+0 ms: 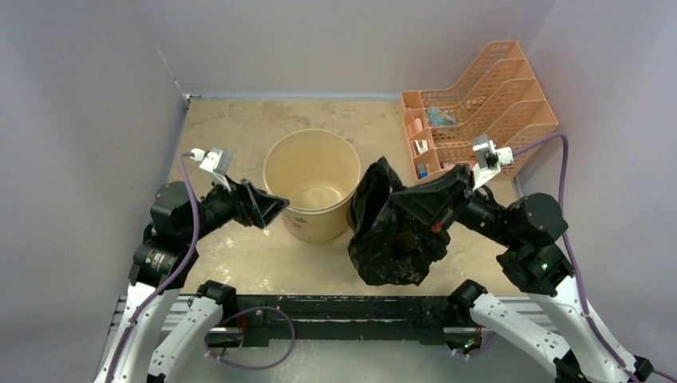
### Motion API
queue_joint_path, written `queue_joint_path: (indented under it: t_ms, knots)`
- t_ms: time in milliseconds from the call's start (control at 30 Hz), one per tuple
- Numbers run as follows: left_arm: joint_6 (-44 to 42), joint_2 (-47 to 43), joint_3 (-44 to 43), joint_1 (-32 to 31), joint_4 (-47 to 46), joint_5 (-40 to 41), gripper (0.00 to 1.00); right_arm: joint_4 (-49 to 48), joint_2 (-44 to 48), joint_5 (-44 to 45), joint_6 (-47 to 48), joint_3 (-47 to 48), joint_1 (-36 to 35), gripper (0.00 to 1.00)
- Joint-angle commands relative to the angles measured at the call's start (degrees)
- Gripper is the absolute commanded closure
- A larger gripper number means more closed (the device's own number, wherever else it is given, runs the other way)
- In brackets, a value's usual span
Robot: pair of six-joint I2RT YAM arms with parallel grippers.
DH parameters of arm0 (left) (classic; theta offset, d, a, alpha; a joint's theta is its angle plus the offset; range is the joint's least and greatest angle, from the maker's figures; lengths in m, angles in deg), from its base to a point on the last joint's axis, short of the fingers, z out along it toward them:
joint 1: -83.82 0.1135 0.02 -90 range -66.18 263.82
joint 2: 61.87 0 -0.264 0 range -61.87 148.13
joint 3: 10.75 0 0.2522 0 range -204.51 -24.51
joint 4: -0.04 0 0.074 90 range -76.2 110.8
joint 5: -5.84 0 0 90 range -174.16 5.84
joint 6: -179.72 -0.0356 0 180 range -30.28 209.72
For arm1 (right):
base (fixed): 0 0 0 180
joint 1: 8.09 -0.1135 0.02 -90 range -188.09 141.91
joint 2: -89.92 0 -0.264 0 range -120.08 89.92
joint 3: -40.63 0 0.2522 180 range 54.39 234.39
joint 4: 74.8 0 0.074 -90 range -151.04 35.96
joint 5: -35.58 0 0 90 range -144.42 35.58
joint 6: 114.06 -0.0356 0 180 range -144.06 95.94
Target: Put the trash bags into the trash bin
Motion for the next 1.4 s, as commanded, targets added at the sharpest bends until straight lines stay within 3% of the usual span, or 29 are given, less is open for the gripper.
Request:
queue_joint_path:
  t_ms: [0,167,267,467,667,767,900,1200,1367]
  knots:
    - [-1.4,-2.9,5.5,-0.2,-10.4,-19.4,0.18,10.7,-3.3,29.0,-6.9,1.0,0.1,1.0]
    - [-1.3,0.2,7.9,-0.2,-13.9,-34.5,0.19,8.7,-3.3,40.6,-7.3,-4.7,0.2,1.0]
    - [-1.6,2.4,8.0,-0.2,-15.7,-38.7,0.2,10.1,-5.5,41.5,-6.3,-2.8,0.4,1.0]
    - [-3.3,2.8,8.9,-1.8,-14.4,-36.8,0.23,11.4,-8.3,43.7,-4.5,-2.2,1.0,1.0]
    - [-1.9,1.6,13.8,-8.0,-15.6,-31.3,0.25,11.8,-10.3,46.6,-4.1,-1.5,1.1,1.0]
    - [-2.1,5.3,15.0,-16.2,-17.3,-23.9,0.28,11.9,-10.3,46.2,-3.8,-0.7,1.0,1.0]
    - [-1.8,9.5,13.2,-31.3,-20.3,-5.3,0.29,11.6,-9.3,44.7,-3.8,-0.8,1.1,1.0]
    - [-1.2,10.6,22.6,-50.3,-37.3,28.3,0.27,11.6,-6.8,42.9,-3.9,0.1,1.0,1.0]
    - [-8.3,13.0,29.9,-58.9,-52.2,38.4,0.23,11.0,-6.2,41.8,-4.4,0.6,1.0,1.0]
